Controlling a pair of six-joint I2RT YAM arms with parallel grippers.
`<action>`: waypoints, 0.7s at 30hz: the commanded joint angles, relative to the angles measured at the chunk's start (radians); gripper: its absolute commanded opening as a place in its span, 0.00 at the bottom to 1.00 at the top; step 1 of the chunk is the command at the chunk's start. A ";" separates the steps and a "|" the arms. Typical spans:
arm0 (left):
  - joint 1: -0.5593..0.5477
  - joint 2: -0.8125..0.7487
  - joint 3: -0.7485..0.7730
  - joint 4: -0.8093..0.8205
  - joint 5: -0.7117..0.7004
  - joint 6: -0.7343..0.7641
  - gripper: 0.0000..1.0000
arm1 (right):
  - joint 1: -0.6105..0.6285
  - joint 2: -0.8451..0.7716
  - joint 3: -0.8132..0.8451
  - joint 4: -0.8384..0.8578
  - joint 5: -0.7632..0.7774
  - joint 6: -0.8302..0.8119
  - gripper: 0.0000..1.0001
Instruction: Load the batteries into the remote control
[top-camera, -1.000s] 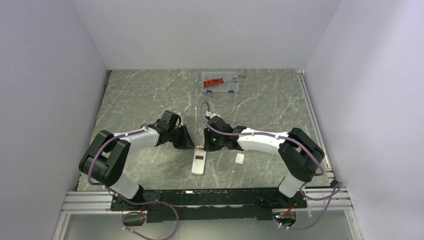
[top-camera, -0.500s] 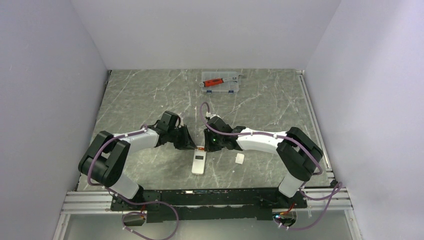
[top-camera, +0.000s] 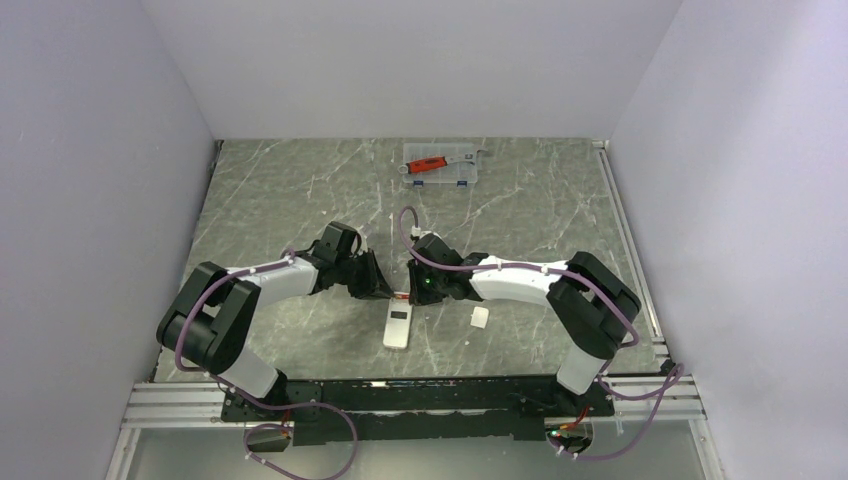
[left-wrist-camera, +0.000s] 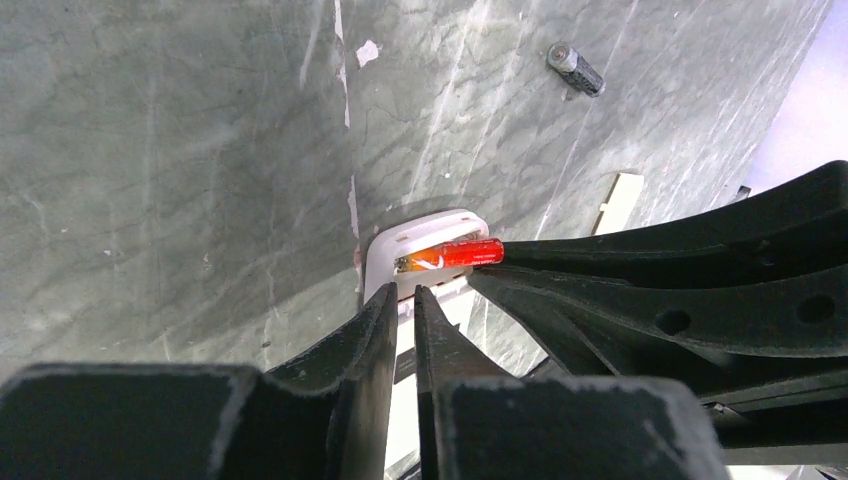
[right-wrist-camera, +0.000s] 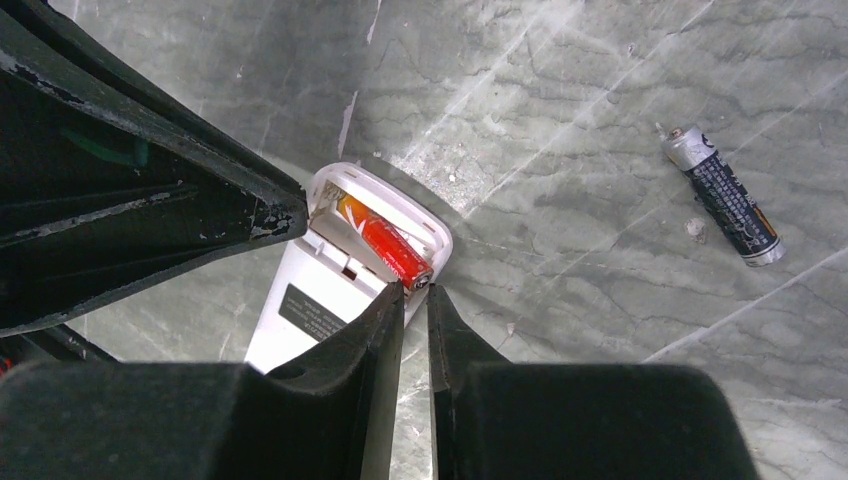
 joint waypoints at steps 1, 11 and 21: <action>0.002 -0.012 -0.009 0.022 0.020 0.004 0.17 | -0.002 0.005 0.038 0.026 -0.004 0.012 0.16; 0.002 -0.043 0.007 -0.033 -0.019 0.024 0.18 | -0.003 -0.011 0.042 0.010 0.000 0.002 0.19; 0.002 -0.044 0.011 -0.043 -0.030 0.021 0.19 | -0.003 -0.034 0.039 -0.015 0.007 -0.015 0.29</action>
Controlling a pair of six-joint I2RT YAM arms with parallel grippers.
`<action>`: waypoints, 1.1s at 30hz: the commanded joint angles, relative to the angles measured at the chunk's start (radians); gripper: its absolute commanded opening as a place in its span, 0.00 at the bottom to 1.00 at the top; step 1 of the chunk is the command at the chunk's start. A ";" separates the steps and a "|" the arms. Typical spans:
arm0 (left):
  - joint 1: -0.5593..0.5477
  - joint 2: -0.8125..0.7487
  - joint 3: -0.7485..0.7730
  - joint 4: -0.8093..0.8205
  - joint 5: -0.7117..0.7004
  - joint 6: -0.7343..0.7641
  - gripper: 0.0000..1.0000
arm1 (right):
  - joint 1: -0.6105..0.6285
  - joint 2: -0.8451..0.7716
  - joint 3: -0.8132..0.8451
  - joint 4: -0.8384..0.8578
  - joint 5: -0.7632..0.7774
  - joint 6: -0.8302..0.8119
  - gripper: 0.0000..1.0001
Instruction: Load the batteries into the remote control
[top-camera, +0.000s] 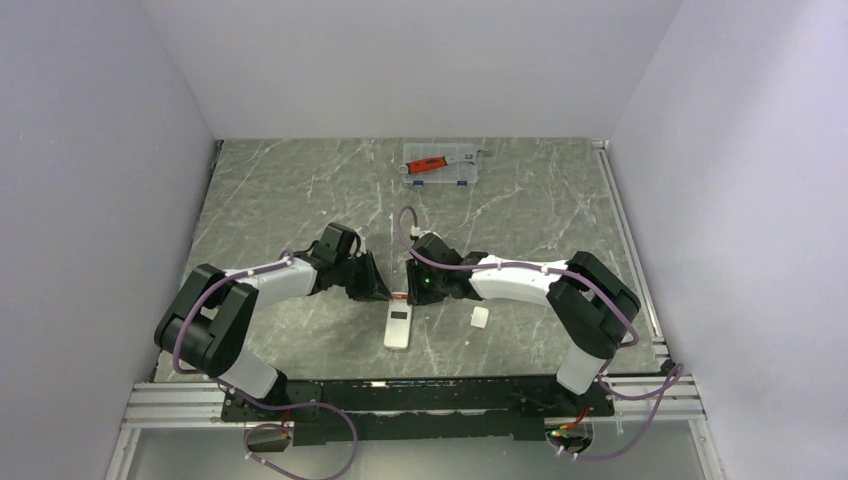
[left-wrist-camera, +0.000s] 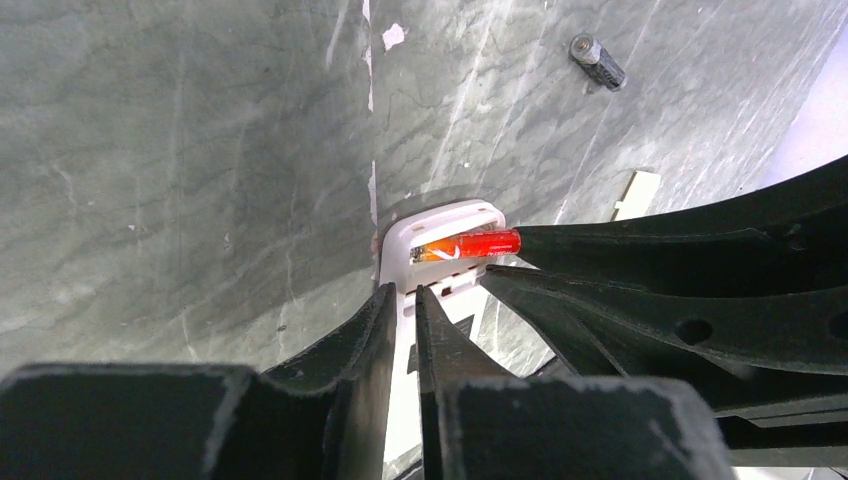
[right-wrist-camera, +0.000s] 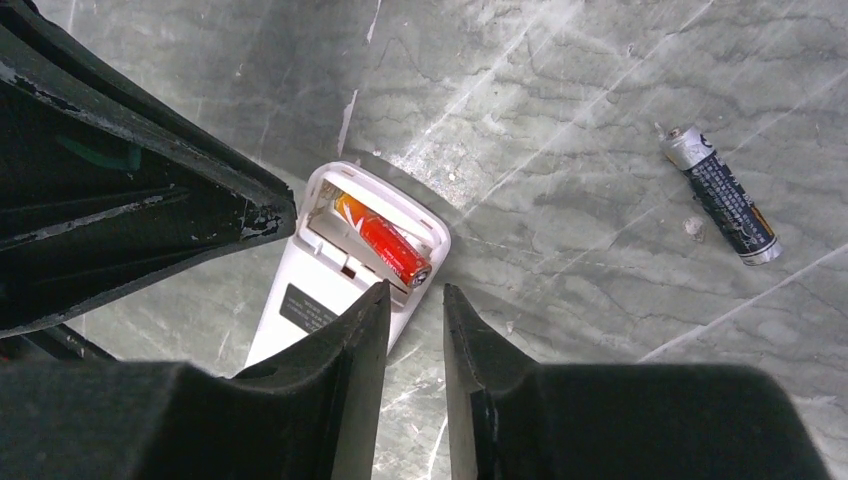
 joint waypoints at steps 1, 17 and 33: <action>0.002 -0.029 0.015 -0.007 -0.011 0.016 0.19 | -0.003 -0.043 0.026 0.000 0.008 -0.012 0.30; 0.002 -0.018 0.020 -0.016 -0.022 0.021 0.20 | -0.003 -0.046 0.045 -0.003 0.027 -0.004 0.26; 0.002 0.003 0.030 -0.011 -0.012 0.028 0.24 | -0.002 -0.004 0.080 -0.020 0.031 -0.009 0.22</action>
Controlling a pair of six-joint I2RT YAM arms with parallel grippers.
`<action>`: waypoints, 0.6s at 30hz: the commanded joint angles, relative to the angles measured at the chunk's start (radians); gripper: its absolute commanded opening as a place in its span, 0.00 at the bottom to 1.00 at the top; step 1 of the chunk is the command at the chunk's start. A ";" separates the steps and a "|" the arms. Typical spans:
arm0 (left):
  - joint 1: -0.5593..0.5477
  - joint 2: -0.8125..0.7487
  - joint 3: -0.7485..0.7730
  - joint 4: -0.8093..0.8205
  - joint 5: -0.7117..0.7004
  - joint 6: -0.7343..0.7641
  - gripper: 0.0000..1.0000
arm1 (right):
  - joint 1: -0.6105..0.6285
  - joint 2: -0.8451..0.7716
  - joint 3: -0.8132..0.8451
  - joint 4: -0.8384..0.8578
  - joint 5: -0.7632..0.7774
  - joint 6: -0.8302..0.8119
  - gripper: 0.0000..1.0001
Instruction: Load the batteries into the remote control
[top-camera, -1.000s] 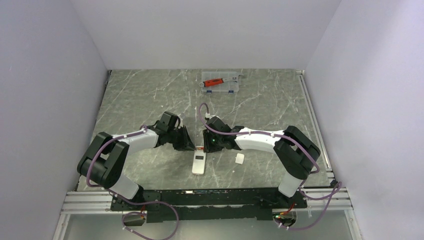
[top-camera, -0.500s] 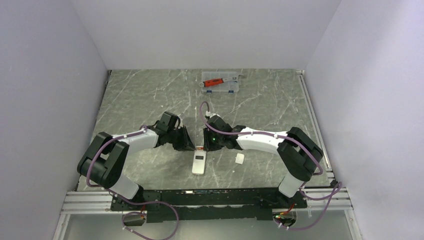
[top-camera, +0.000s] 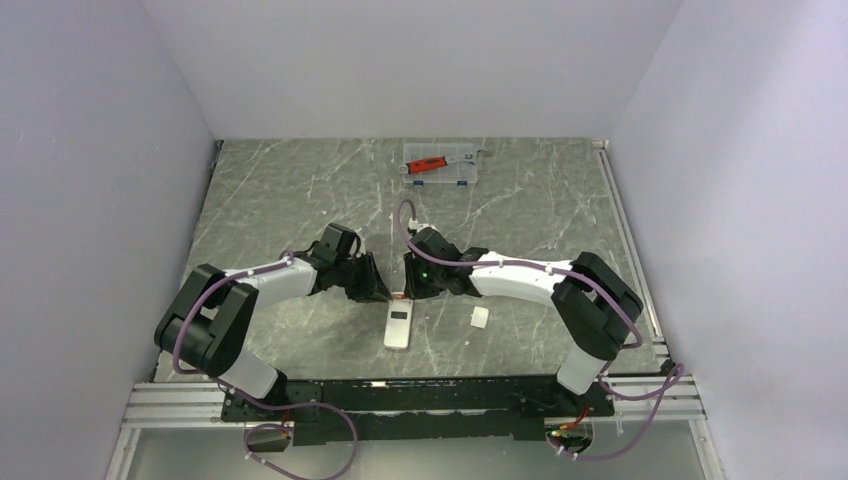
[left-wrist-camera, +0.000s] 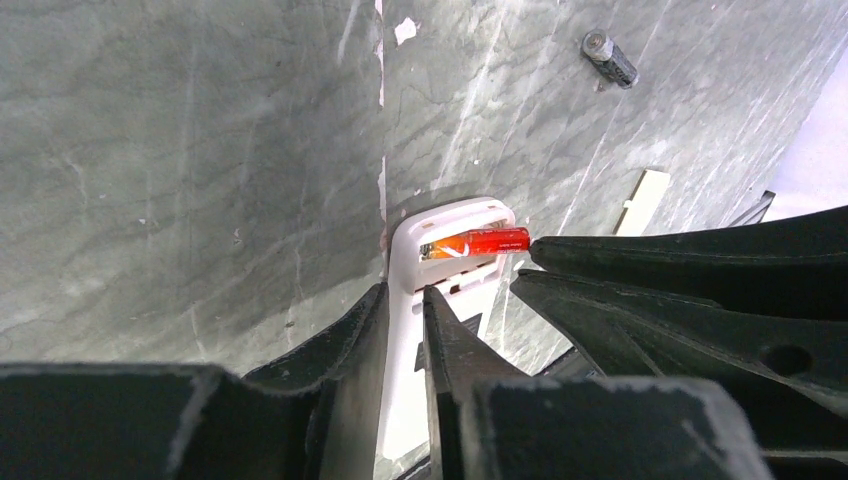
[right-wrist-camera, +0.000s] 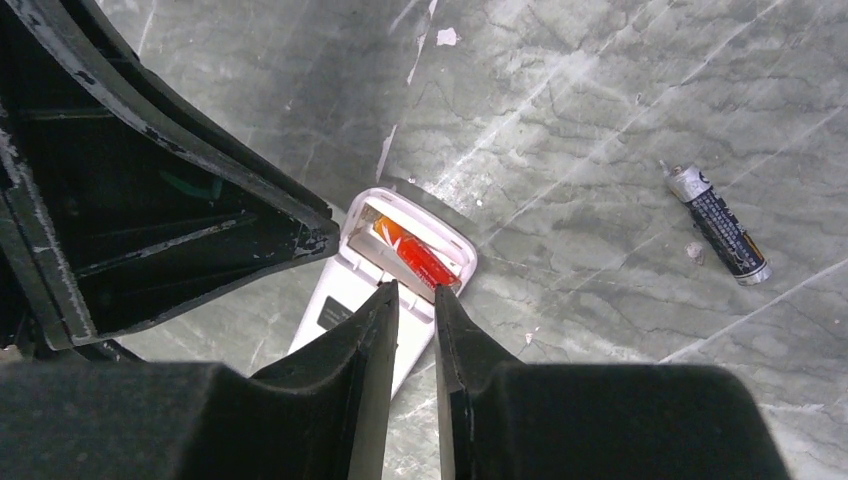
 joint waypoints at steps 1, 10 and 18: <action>0.002 0.005 0.030 0.006 -0.002 0.020 0.24 | -0.003 0.014 0.041 -0.011 0.022 -0.006 0.22; 0.002 0.020 0.033 0.017 0.012 0.021 0.22 | -0.005 0.020 0.045 -0.017 0.047 -0.009 0.21; 0.002 0.029 0.033 0.029 0.019 0.015 0.22 | -0.005 -0.007 0.044 -0.023 0.046 -0.010 0.21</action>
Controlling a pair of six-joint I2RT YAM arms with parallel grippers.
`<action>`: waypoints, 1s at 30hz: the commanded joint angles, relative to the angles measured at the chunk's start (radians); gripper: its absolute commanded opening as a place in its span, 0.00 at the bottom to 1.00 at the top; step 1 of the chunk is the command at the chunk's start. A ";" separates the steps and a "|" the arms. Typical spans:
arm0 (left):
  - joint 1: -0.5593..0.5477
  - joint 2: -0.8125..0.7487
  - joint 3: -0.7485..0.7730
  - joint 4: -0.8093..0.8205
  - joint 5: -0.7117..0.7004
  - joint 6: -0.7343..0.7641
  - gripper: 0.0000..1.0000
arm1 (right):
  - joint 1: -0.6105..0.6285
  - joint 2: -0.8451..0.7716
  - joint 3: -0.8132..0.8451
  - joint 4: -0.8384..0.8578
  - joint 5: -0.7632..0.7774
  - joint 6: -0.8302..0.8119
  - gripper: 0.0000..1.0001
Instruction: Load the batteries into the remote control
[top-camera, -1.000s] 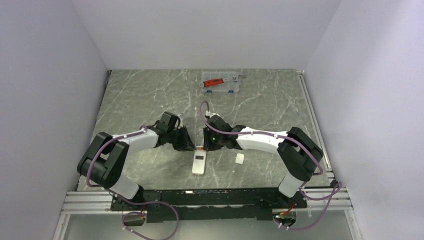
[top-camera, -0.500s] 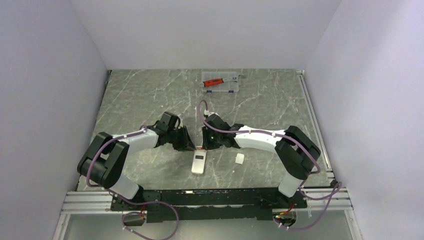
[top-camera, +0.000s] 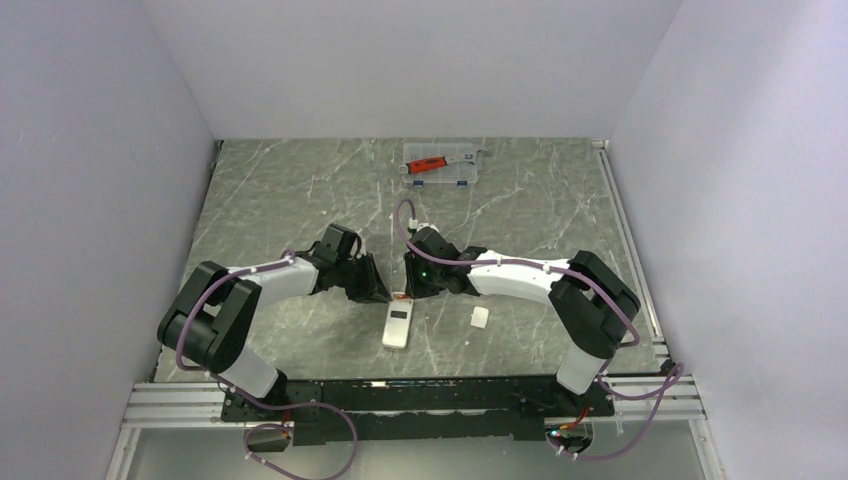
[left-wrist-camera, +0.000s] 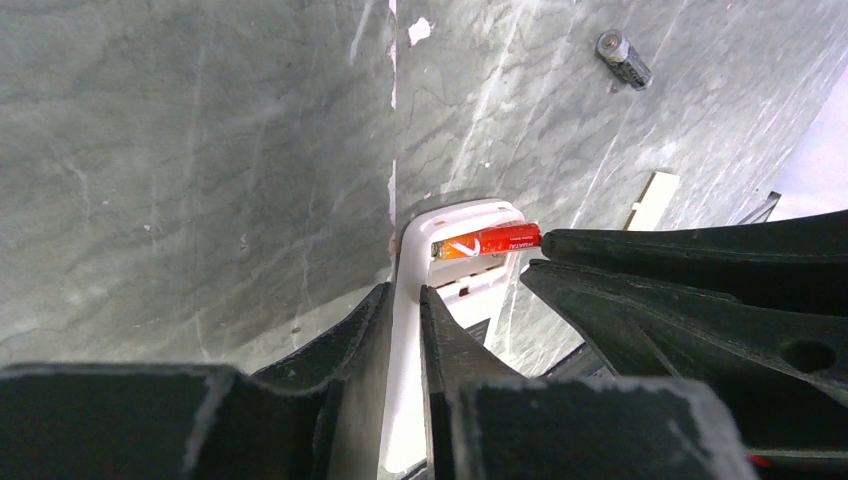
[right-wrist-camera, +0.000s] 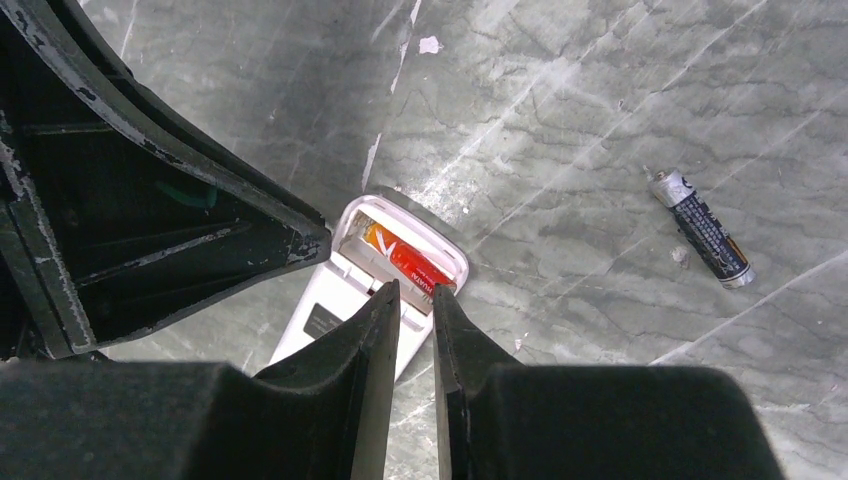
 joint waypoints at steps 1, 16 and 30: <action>0.003 0.011 0.031 0.027 0.017 0.013 0.22 | -0.003 -0.029 0.029 -0.011 0.025 -0.009 0.21; 0.003 0.005 0.027 0.033 0.021 0.007 0.22 | -0.004 -0.056 0.007 -0.026 0.044 0.001 0.21; 0.003 -0.001 0.027 0.036 0.021 0.003 0.23 | -0.002 -0.045 -0.007 -0.018 0.023 0.014 0.21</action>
